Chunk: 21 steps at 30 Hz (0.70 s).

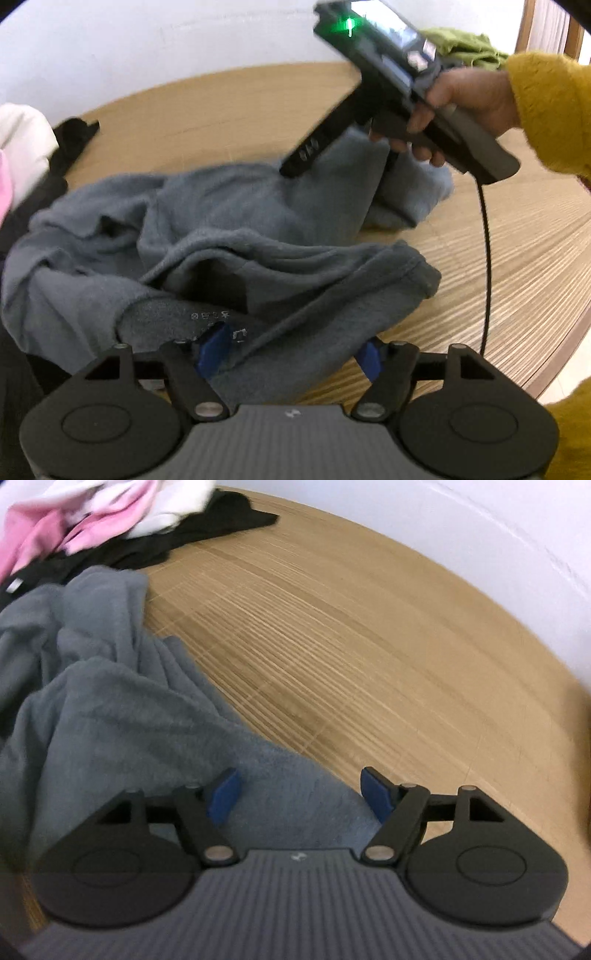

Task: Fold clothes

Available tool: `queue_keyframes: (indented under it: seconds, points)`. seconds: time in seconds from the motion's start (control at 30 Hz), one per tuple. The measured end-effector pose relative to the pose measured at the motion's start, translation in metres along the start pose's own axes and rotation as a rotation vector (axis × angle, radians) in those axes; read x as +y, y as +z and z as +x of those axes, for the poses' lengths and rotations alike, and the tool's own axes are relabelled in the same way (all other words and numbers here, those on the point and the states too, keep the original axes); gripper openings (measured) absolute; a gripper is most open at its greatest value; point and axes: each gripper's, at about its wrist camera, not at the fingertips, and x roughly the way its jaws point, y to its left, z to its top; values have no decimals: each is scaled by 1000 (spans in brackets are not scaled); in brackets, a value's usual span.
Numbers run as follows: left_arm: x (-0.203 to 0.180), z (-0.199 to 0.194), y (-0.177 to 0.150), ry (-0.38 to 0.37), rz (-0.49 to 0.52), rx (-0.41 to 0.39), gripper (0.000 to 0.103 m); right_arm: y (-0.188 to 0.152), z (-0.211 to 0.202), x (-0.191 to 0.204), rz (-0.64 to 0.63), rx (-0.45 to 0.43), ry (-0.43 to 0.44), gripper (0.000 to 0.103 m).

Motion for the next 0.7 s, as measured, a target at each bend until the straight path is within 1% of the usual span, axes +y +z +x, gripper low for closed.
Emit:
queue_keyframes:
  seconds: [0.03,0.1,0.13,0.17,0.27,0.33,0.4,0.5,0.57,0.6,0.63,0.67,0.7]
  points:
    - [0,4,-3,3,11,7,74,-1,0,1,19,4,-5,74]
    - [0,8,-6,13,27,2,71,2,-1,7,13,0,-15,75]
    - [0,7,-8,20,27,-8,60,12,9,11,-3,-6,-10,75]
    - [1,6,-8,26,25,-11,46,14,10,9,-17,-12,-5,75]
    - [6,3,-6,0,-14,-13,26,20,16,8,-72,-7,10,75]
    - [11,0,-5,-16,-48,-15,22,31,26,14,-124,23,21,75]
    - [12,-4,-5,-21,-74,-17,20,42,36,22,-196,48,26,75]
    - [10,-7,-5,-3,-122,-20,20,48,39,31,-334,38,47,75]
    - [8,-7,-5,15,-152,-16,22,50,34,27,-378,19,72,75]
    - [6,-7,-5,25,-167,-14,23,50,31,24,-365,1,101,75]
    - [5,-7,-4,33,-184,-13,26,51,27,20,-353,-18,131,75]
    - [5,-6,-4,38,-198,-11,29,50,24,16,-333,-27,171,75]
    - [3,-6,-3,45,-212,-9,29,49,20,13,-319,-34,213,75]
